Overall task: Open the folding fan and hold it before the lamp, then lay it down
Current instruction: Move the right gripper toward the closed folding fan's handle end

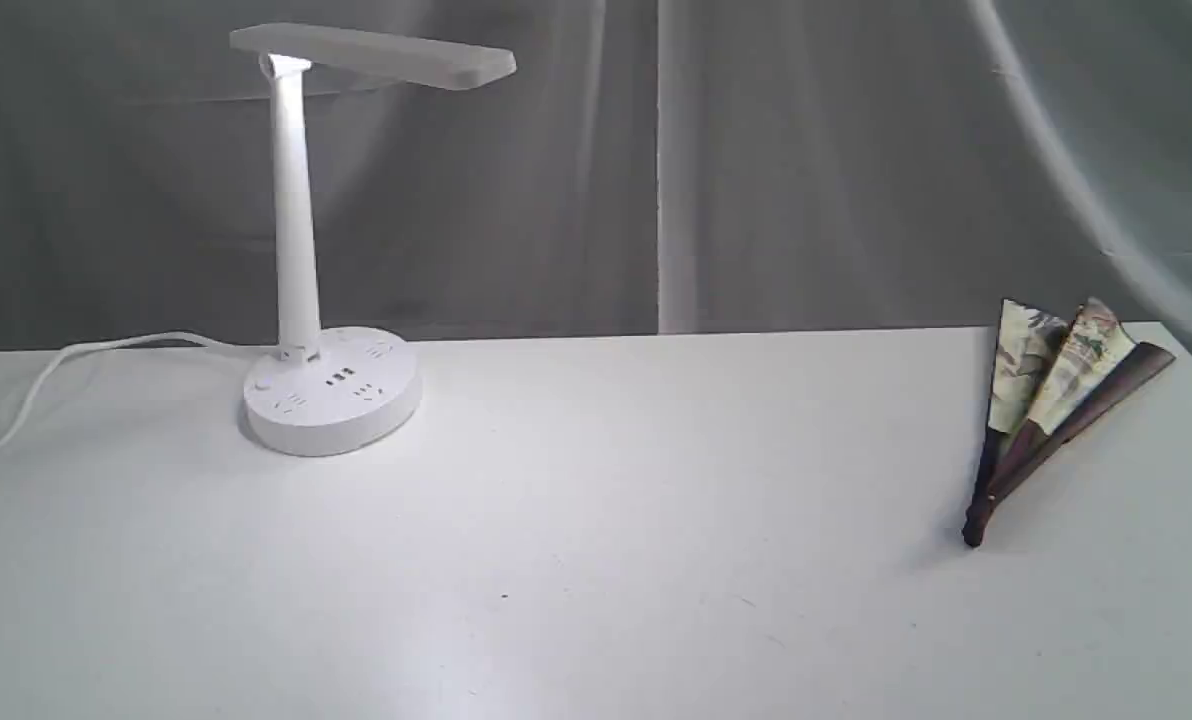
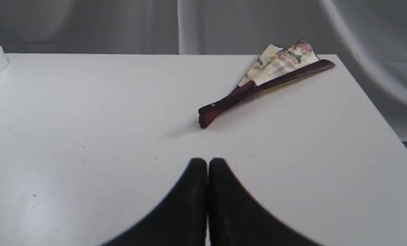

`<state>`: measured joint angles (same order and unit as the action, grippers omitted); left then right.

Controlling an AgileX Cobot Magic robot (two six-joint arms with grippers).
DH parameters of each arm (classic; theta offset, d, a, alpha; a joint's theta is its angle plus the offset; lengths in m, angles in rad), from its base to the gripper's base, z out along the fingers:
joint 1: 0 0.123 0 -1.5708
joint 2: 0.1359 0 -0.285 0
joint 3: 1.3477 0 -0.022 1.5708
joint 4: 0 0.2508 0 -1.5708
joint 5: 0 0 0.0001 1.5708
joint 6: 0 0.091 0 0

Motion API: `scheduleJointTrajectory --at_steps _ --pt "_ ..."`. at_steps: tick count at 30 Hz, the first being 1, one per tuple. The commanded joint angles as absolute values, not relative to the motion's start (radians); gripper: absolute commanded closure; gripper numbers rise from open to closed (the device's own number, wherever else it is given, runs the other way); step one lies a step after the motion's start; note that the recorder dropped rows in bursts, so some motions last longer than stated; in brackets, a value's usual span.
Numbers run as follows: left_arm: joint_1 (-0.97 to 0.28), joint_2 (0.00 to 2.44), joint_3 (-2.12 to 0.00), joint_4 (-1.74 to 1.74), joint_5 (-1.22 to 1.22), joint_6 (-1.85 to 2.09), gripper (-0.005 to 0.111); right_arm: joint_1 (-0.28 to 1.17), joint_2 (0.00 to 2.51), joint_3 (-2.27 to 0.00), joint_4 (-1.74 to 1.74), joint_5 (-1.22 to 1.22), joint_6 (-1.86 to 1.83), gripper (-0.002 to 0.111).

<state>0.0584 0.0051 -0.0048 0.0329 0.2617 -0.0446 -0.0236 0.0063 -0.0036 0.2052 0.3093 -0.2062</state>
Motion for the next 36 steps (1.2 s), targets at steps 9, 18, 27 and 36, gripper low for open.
scheduleJointTrajectory --at_steps 9,18,27,36 --pt "0.058 0.0 0.0 0.032 0.261 -0.048 0.107 -0.019 0.0 0.0 0.564 0.041 -0.17 0.108" --pt "0.058 0.0 0.0 0.032 0.261 -0.048 0.107 -0.019 0.0 -0.125 0.621 0.0 -0.186 0.108" --pt "0.058 0.0 0.0 0.032 0.261 -0.048 0.107 -0.019 0.194 -0.351 0.591 0.105 -0.206 0.108" --pt "0.058 0.0 0.0 0.032 0.261 -0.048 0.107 -0.019 0.748 -0.46 0.588 0.105 -0.241 0.108"
